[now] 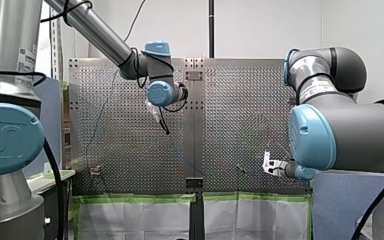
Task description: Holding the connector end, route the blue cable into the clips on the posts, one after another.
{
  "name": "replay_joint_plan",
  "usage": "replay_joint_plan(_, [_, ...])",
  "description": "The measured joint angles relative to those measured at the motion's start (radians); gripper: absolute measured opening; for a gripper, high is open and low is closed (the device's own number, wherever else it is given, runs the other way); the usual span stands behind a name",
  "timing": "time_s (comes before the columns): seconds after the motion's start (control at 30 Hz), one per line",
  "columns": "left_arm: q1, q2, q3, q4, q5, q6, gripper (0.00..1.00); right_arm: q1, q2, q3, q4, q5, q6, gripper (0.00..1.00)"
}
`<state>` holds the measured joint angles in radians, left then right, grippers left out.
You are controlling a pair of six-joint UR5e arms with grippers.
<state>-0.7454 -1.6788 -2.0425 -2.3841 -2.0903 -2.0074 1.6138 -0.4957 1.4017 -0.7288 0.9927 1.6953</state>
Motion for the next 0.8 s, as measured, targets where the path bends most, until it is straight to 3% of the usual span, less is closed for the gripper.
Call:
replay_joint_plan(0.4, [-0.008,-0.097,-0.108,0.091,-0.002,-0.029,1.00,0.001,0.000,0.000,0.000,0.000,0.000,0.00])
replay_joint_plan(0.6, [-0.007,-0.150,-0.164,0.133,-0.037,-0.014,1.00,0.001,0.000,0.000,0.000,0.000,0.000,0.00])
replay_joint_plan(0.8, [-0.009,-0.129,-0.219,0.114,-0.056,0.022,1.00,0.004,0.000,0.000,0.000,-0.001,0.001,0.00])
